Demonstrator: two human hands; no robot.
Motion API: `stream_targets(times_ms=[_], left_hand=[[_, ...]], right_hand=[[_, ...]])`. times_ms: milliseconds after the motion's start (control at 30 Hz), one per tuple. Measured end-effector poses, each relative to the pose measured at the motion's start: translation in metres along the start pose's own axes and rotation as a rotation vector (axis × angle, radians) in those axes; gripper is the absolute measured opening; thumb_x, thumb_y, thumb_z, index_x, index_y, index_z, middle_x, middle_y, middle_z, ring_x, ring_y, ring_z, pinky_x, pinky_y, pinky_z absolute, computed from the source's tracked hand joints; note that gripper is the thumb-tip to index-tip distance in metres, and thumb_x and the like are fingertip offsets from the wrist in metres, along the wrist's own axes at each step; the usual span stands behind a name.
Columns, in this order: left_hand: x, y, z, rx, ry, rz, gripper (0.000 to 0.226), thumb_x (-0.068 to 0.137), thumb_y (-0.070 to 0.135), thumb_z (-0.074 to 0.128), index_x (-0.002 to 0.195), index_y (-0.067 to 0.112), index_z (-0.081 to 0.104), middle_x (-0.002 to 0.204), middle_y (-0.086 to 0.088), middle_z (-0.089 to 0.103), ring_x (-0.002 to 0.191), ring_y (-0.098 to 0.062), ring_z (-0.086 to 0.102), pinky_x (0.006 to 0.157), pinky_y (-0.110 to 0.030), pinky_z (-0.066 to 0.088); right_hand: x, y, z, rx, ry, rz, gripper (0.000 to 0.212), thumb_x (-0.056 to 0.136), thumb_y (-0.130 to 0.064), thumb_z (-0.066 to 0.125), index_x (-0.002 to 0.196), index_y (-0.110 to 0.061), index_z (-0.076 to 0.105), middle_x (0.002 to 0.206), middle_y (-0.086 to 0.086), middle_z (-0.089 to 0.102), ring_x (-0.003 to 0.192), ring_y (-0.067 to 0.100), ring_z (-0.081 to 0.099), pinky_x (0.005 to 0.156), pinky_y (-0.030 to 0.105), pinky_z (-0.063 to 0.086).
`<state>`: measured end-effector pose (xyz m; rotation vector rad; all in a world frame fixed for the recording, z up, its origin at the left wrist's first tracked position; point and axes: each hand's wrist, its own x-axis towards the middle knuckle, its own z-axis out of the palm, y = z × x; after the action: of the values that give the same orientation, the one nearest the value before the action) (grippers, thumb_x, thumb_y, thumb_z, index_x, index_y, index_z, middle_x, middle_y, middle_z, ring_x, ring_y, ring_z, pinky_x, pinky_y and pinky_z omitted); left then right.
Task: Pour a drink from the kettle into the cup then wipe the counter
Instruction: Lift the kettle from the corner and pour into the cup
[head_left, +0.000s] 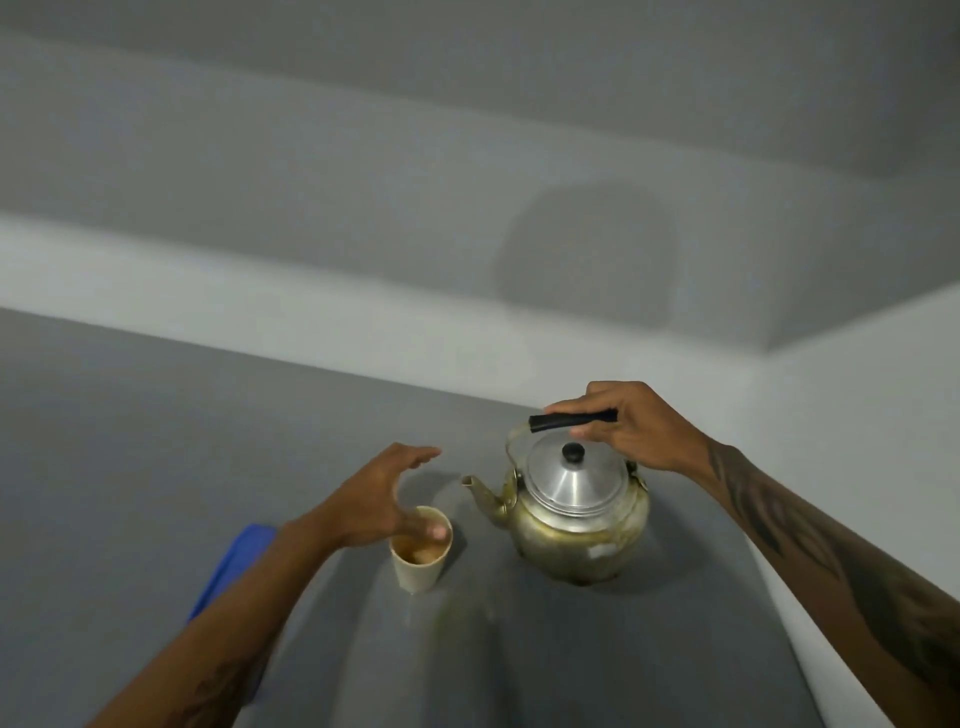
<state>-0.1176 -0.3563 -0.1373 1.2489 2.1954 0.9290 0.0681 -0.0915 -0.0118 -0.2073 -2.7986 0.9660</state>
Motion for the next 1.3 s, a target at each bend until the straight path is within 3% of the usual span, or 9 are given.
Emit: stream_targets(times_ms=[167,300,400,800,1300], left_hand=[[-0.021,-0.033,0.026,-0.004,-0.018,-0.020,0.111,0.051,0.053,0.089,0.144,0.028,0.034,0.137,0.011,0.039,0.123,-0.006,0.044,0.104,-0.026,0.038],[-0.025,-0.050,0.043,-0.049,0.038,-0.002,0.084,0.054,0.058,0.084,0.127,0.037,0.048,0.127,0.010,0.056,0.112,-0.007,0.056,0.098,-0.039,0.051],[-0.026,-0.057,0.047,-0.073,0.059,0.000,0.080,0.055,0.062,0.082,0.124,0.037,0.050,0.122,0.013,0.059,0.108,-0.009,0.060,0.093,-0.040,0.054],[-0.020,-0.065,0.048,-0.041,0.032,0.033,0.077,0.059,0.067,0.077,0.125,0.039,0.051,0.122,0.015,0.060,0.108,-0.007,0.060,0.094,-0.037,0.055],[-0.017,-0.072,0.050,-0.040,0.029,0.040,0.080,0.057,0.068,0.077,0.126,0.039,0.050,0.123,0.015,0.059,0.109,-0.007,0.059,0.094,-0.037,0.054]], right_hand=[[0.006,-0.007,0.006,-0.127,-0.068,-0.010,0.034,0.084,-0.017,0.069,0.116,-0.030,0.067,0.075,-0.007,0.057,0.073,0.015,0.056,0.069,0.029,0.044],[0.009,-0.016,0.011,-0.207,-0.119,-0.020,0.033,0.086,-0.020,0.068,0.117,-0.032,0.067,0.074,-0.010,0.055,0.071,0.013,0.053,0.067,0.029,0.043],[0.011,-0.024,0.014,-0.275,-0.160,-0.020,0.034,0.087,-0.021,0.066,0.118,-0.033,0.066,0.074,-0.009,0.055,0.071,0.014,0.052,0.068,0.034,0.043],[0.023,-0.059,0.020,-0.433,-0.244,-0.028,0.032,0.089,-0.026,0.063,0.120,-0.036,0.063,0.072,-0.011,0.050,0.068,0.008,0.046,0.060,0.022,0.033],[0.021,-0.076,0.013,-0.522,-0.294,-0.033,0.032,0.089,-0.027,0.063,0.120,-0.038,0.063,0.070,-0.017,0.049,0.068,0.004,0.046,0.060,0.020,0.031]])
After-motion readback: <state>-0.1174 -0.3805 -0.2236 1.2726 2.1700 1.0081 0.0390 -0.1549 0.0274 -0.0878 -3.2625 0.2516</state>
